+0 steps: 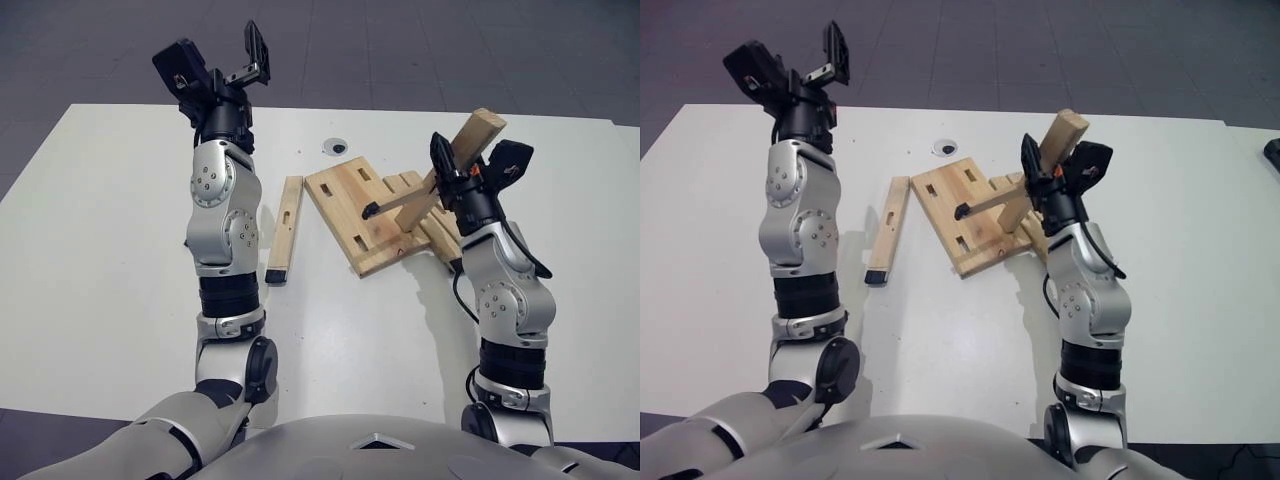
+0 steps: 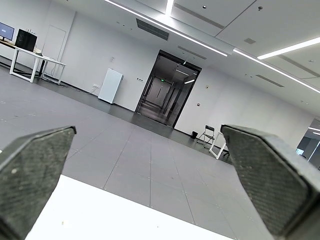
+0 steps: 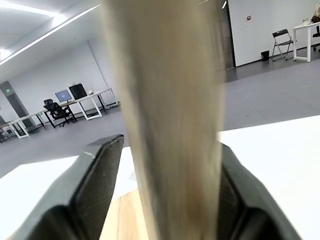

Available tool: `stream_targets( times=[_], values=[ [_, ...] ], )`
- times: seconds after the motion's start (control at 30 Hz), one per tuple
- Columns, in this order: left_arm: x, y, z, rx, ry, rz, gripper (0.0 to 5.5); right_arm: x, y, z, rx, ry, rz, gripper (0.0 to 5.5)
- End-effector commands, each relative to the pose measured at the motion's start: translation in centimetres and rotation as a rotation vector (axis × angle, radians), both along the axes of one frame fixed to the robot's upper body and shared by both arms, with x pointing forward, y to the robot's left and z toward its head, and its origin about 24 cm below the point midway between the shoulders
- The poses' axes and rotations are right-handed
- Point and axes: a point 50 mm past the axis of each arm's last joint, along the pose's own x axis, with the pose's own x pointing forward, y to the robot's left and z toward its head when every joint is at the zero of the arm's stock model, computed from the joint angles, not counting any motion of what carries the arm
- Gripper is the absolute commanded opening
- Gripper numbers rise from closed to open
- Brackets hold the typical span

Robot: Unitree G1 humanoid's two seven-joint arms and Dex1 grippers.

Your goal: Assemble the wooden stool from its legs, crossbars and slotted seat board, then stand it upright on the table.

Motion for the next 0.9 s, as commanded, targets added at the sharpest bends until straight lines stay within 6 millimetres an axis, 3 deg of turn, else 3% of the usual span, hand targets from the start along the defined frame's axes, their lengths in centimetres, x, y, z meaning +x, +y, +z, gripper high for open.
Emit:
stream_targets(
  times=[0.03,0.23,0.33,0.4,0.47,0.57,0.67,0.77,0.9],
  values=[
    [0.1,-0.5,-0.2,-0.002,0.0,-0.015,5.4,0.0,0.3,2.5,0.016,-0.099,0.026,3.24],
    [0.2,-0.3,-1.0,0.017,0.017,-0.002,5.4,-0.5,-1.0,8.3,0.052,-0.32,0.123,4.2],
    [0.1,0.7,-0.9,0.04,0.003,0.043,5.4,-0.5,-3.8,11.9,0.156,-0.442,0.083,4.63],
    [0.0,2.0,-0.6,0.054,-0.011,0.086,5.4,0.5,-7.0,12.4,0.122,-0.405,-0.053,4.97],
    [-0.3,3.1,-0.2,0.103,-0.032,0.111,5.4,1.4,-8.9,11.8,-0.095,-0.327,-0.167,5.31],
    [-1.1,3.4,0.2,0.24,-0.061,-0.025,5.4,2.3,-9.3,9.0,-0.482,-0.173,-0.13,5.37],
    [-2.3,4.6,-0.2,0.298,-0.062,-0.063,5.4,2.8,-10.4,5.8,-0.638,-0.032,-0.115,5.37],
    [-3.1,5.9,-0.4,0.308,-0.047,-0.044,5.4,2.5,-9.9,3.1,-0.824,0.032,0.02,5.37],
    [-3.6,5.9,0.0,0.304,-0.055,-0.05,5.4,1.4,-9.3,0.5,-0.909,0.096,0.206,5.37]
  ],
)
